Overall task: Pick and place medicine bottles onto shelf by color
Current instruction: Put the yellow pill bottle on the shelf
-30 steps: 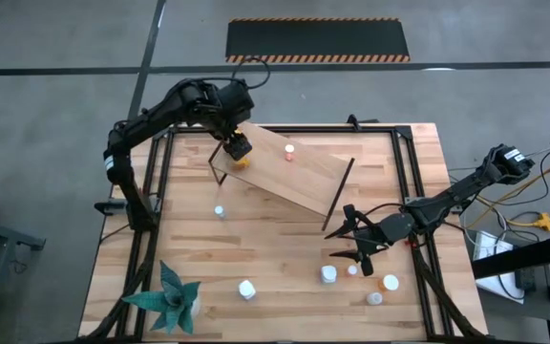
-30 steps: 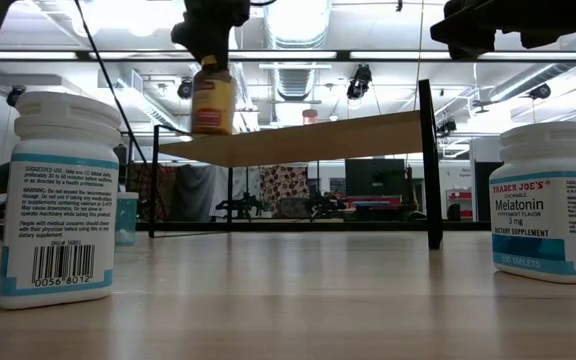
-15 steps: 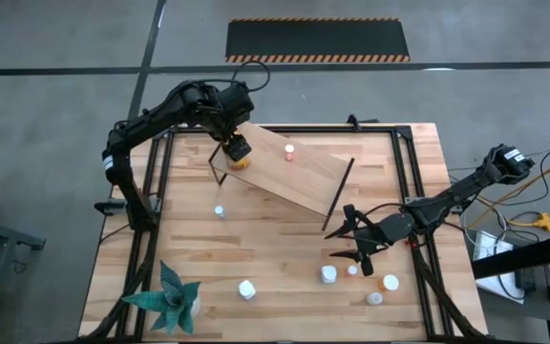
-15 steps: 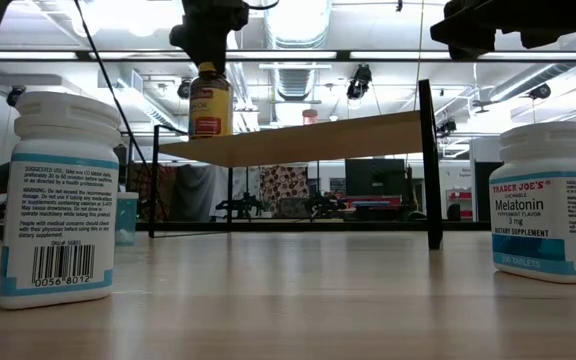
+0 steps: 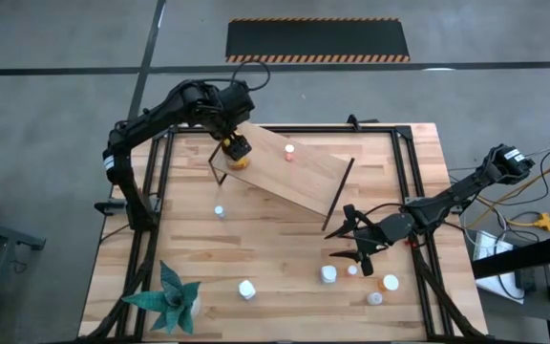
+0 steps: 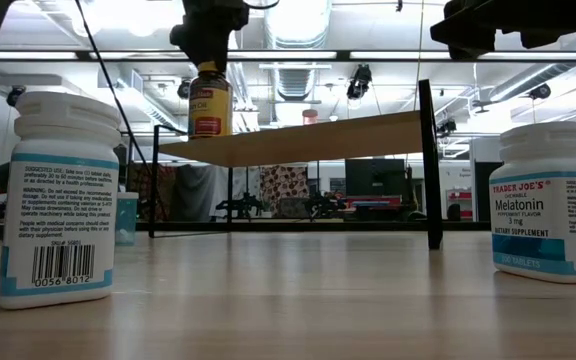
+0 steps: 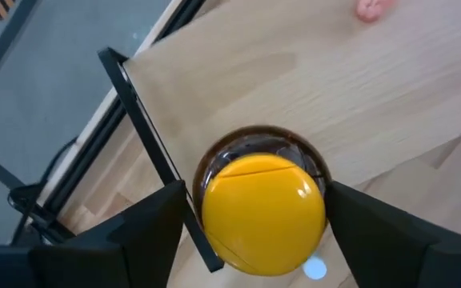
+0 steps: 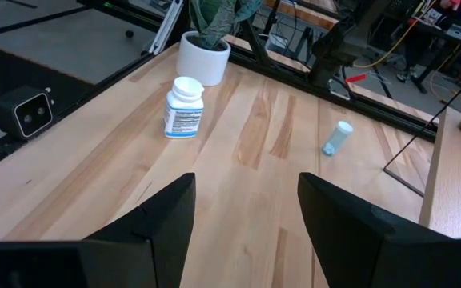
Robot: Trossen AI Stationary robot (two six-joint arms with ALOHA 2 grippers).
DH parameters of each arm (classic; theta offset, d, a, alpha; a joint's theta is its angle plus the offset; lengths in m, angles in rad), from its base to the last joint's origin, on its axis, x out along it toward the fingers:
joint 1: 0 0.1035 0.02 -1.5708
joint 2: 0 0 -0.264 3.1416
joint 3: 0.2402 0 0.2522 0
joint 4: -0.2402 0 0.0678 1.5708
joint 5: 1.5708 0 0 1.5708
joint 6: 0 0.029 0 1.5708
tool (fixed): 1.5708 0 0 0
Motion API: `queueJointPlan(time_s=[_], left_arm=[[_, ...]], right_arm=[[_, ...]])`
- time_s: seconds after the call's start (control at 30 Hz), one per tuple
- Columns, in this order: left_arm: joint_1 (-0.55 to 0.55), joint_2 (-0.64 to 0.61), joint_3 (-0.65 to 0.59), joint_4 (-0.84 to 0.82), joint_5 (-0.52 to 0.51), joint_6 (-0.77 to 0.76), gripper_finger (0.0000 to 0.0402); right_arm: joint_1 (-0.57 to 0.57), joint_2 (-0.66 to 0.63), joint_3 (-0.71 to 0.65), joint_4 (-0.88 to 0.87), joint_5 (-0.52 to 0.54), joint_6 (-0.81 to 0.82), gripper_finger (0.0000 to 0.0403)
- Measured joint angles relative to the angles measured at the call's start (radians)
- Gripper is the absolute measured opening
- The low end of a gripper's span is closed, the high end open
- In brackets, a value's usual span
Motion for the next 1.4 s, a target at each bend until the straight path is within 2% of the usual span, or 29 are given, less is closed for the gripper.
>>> queueJointPlan(time_s=[0.27,0.43,0.6,0.7,0.8,1.0,1.17,1.4], left_arm=[[-0.031,-0.071,0.022,0.015,0.012,0.019,0.0285],[-0.154,-0.133,-0.017,0.115,0.013,-0.004,0.0285],[-0.348,-0.177,-0.134,0.218,-0.007,0.002,0.0266],[-0.447,-0.187,-0.236,0.229,-0.053,0.003,0.0238],[-0.497,-0.188,-0.35,0.227,-0.114,0.001,0.0201],[-0.461,-0.188,-0.529,0.234,-0.284,0.006,0.0101],[-0.364,-0.188,-0.584,0.243,-0.356,0.048,0.0016],[-0.249,-0.189,-0.599,0.365,-0.359,0.162,0.001]], right_arm=[[0.0,0.0,0.0,0.0,0.0,0.0,0.0212],[0.0,0.0,0.0,-0.001,0.0,0.002,0.0212],[0.0,0.0,0.0,-0.009,0.0,0.011,0.0212],[0.0,0.0,0.0,-0.019,0.0,0.023,0.0212],[0.0,0.0,0.0,-0.029,0.0,0.026,0.0212],[0.0,0.0,0.0,-0.027,0.0,0.022,0.0212],[0.0,0.0,0.0,-0.026,0.0,0.008,0.0212],[0.0,0.0,0.0,-0.026,0.0,0.001,0.0212]])
